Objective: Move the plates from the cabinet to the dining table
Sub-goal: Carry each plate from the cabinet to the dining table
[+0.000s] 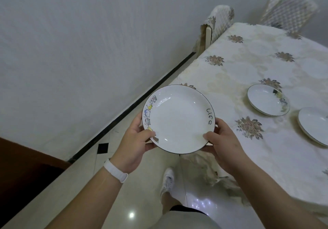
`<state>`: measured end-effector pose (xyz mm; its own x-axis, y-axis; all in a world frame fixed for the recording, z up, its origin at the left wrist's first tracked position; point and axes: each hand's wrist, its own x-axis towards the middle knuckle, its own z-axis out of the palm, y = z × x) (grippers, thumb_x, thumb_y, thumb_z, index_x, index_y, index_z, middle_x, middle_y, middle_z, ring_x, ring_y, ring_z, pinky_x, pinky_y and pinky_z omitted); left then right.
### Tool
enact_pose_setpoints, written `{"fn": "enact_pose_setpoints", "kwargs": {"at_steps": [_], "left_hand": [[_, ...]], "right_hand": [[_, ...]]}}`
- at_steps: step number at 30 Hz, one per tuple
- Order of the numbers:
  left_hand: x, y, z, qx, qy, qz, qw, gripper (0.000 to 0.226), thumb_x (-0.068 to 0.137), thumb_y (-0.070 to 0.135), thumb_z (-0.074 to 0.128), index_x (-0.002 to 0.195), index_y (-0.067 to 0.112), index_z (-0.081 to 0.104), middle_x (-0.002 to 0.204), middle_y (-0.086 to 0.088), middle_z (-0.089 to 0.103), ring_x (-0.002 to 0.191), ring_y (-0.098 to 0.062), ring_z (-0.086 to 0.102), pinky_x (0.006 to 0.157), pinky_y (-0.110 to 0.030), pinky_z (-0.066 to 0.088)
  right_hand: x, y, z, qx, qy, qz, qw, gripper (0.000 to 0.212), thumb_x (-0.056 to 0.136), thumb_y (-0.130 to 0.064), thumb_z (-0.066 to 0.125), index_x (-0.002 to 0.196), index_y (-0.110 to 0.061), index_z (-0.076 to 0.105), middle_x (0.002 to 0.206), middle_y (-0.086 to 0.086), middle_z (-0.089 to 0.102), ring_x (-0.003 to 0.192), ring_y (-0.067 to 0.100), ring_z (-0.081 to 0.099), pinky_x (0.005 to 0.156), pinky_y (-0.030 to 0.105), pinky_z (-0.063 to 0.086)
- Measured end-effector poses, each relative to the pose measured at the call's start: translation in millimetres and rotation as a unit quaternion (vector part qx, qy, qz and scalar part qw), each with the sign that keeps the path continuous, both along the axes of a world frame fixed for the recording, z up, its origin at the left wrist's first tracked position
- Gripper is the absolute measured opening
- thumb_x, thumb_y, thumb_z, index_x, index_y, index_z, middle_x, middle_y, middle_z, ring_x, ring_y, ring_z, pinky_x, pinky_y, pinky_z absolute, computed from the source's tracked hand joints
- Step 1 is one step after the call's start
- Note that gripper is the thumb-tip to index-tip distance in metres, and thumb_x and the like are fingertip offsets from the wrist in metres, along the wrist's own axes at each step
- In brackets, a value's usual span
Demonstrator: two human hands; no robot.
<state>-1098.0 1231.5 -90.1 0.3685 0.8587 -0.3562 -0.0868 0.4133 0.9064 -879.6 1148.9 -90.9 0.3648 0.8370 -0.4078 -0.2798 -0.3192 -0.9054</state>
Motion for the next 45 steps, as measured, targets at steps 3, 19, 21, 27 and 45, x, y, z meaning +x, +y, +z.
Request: {"fn": "enact_pose_setpoints", "kwargs": {"at_steps": [3,19,21,27,45], "left_hand": [[18.7,40.2,-0.4,-0.01,0.017,0.003,1.0,0.065,0.087,-0.011,0.047,0.134,0.033,0.052,0.109,-0.005,0.069,0.08,-0.02,0.065,0.072,-0.039,0.056],[119.2,204.0,3.4,-0.013,0.026,-0.065,0.997,0.065,0.087,-0.012,0.045,0.135,0.031,0.051,0.113,0.0,0.072,0.09,-0.021,0.067,0.081,-0.046,0.056],[136.8,219.7,-0.5,-0.012,0.029,-0.085,0.996,0.062,0.087,-0.013,0.044,0.133,0.028,0.052,0.109,0.0,0.073,0.088,-0.021,0.066,0.084,-0.049,0.052],[186.5,265.6,-15.3,-0.025,0.031,-0.165,0.985,0.063,0.086,-0.014,0.045,0.125,0.034,0.057,0.107,-0.002,0.072,0.088,-0.024,0.062,0.071,-0.04,0.057],[287.0,481.8,-58.1,-0.053,0.04,-0.407,0.911,0.072,0.086,-0.014,0.043,0.118,0.049,0.058,0.111,0.006,0.071,0.094,-0.02,0.065,0.08,-0.046,0.056]], "right_hand": [[18.3,41.2,-8.8,0.0,0.02,-0.009,1.0,0.049,0.087,0.013,0.042,0.123,-0.016,0.056,0.112,0.009,0.068,0.099,0.03,0.068,0.07,0.046,0.06],[103.0,178.1,-15.0,0.001,0.042,-0.07,0.997,0.051,0.086,0.012,0.043,0.125,-0.017,0.054,0.117,0.011,0.064,0.103,0.032,0.065,0.066,0.037,0.058],[114.1,183.7,-17.9,-0.001,0.033,-0.093,0.995,0.05,0.085,0.011,0.044,0.125,-0.018,0.054,0.117,0.012,0.064,0.104,0.032,0.065,0.066,0.037,0.059],[142.6,195.9,-28.9,-0.008,0.033,-0.173,0.984,0.051,0.084,0.01,0.045,0.125,-0.019,0.054,0.117,0.011,0.064,0.105,0.031,0.065,0.068,0.042,0.06],[147.9,349.6,-51.3,-0.084,0.038,-0.41,0.907,0.053,0.084,0.011,0.046,0.125,-0.022,0.052,0.117,0.008,0.064,0.105,0.028,0.064,0.068,0.038,0.06]]}}
